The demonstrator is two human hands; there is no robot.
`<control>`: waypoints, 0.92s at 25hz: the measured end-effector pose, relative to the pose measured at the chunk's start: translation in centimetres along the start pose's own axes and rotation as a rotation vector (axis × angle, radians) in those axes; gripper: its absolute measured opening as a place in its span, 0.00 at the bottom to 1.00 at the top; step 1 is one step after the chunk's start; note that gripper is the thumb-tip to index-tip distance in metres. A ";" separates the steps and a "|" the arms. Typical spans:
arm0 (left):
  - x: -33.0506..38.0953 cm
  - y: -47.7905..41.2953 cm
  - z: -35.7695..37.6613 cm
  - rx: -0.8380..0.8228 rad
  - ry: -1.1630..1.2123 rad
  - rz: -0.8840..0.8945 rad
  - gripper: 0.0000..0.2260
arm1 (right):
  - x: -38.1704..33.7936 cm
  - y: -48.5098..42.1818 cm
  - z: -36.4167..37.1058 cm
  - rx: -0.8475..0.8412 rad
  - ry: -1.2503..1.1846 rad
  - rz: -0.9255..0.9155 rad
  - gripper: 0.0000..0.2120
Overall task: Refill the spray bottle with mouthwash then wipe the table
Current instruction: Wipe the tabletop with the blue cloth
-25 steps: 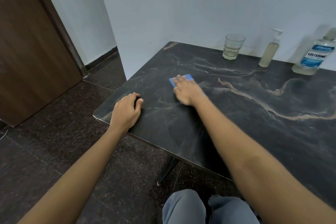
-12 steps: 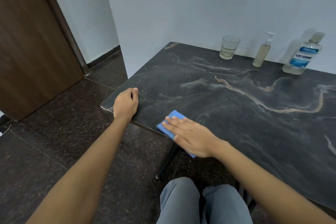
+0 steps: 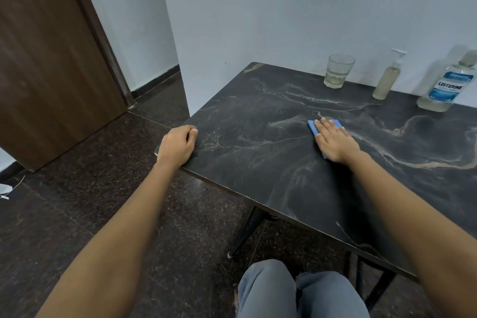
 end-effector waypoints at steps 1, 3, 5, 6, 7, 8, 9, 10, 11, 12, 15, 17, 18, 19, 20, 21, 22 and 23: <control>-0.3 -0.1 -0.1 0.016 0.027 -0.009 0.15 | -0.5 -1.1 0.0 0.002 0.000 0.016 0.26; -0.7 -0.1 0.2 0.073 0.031 -0.054 0.15 | -2.2 -3.2 0.2 -0.003 0.003 0.020 0.26; -1.0 0.0 0.7 0.107 0.018 -0.060 0.16 | -5.0 -5.2 0.3 -0.003 0.022 -0.004 0.26; -1.2 0.0 0.8 0.119 0.024 -0.057 0.16 | -7.0 -6.1 0.3 -0.002 0.032 -0.032 0.26; -1.4 -0.1 0.8 0.128 0.033 -0.059 0.16 | -9.3 -6.8 0.4 -0.002 0.042 -0.071 0.26; -1.5 -0.2 0.7 0.137 0.045 -0.069 0.16 | -11.9 -7.2 0.5 -0.006 0.050 -0.117 0.26; -1.5 -0.1 0.6 0.147 0.057 -0.089 0.17 | -14.6 -7.2 0.7 -0.012 0.056 -0.170 0.26; -1.6 -0.1 0.4 0.161 0.067 -0.116 0.17 | -17.3 -6.8 1.0 -0.019 0.059 -0.228 0.26; -1.7 0.0 0.2 0.178 0.078 -0.144 0.18 | -19.9 -6.1 1.4 -0.025 0.063 -0.293 0.26; -1.7 0.1 0.0 0.197 0.090 -0.167 0.18 | -22.2 -5.0 1.7 -0.029 0.068 -0.362 0.26; -1.3 0.7 -0.7 0.255 0.136 -0.207 0.19 | -27.0 -0.3 2.6 -0.032 0.094 -0.567 0.26; -1.1 1.2 -1.0 0.277 0.174 -0.234 0.21 | -27.7 3.3 2.9 -0.039 0.089 -0.685 0.25; -1.1 1.4 -1.1 0.280 0.196 -0.248 0.21 | -27.3 4.9 2.9 -0.044 0.079 -0.731 0.25; -1.0 1.6 -1.3 0.277 0.209 -0.253 0.22 | -26.4 6.3 2.8 -0.051 0.067 -0.771 0.25; -1.0 1.7 -1.5 0.263 0.210 -0.246 0.23 | -25.3 7.6 2.8 -0.059 0.056 -0.804 0.25; -1.1 1.6 -1.6 0.240 0.205 -0.235 0.24 | -24.1 8.7 2.8 -0.064 0.049 -0.830 0.24; -1.5 1.6 -1.7 0.212 0.201 -0.226 0.25 | -23.0 9.6 2.9 -0.063 0.043 -0.842 0.24; -1.9 1.5 -1.7 0.189 0.208 -0.225 0.25 | -22.1 10.2 3.1 -0.061 0.040 -0.844 0.24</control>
Point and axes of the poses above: each hand's wrist, its own y-axis away from the middle knuckle, its own z-axis out of the palm, x = y × z, the point moved 5 cm from there along -y, towards the middle knuckle, and after that the axes turned 6 degrees about y, right-handed, at the moved point
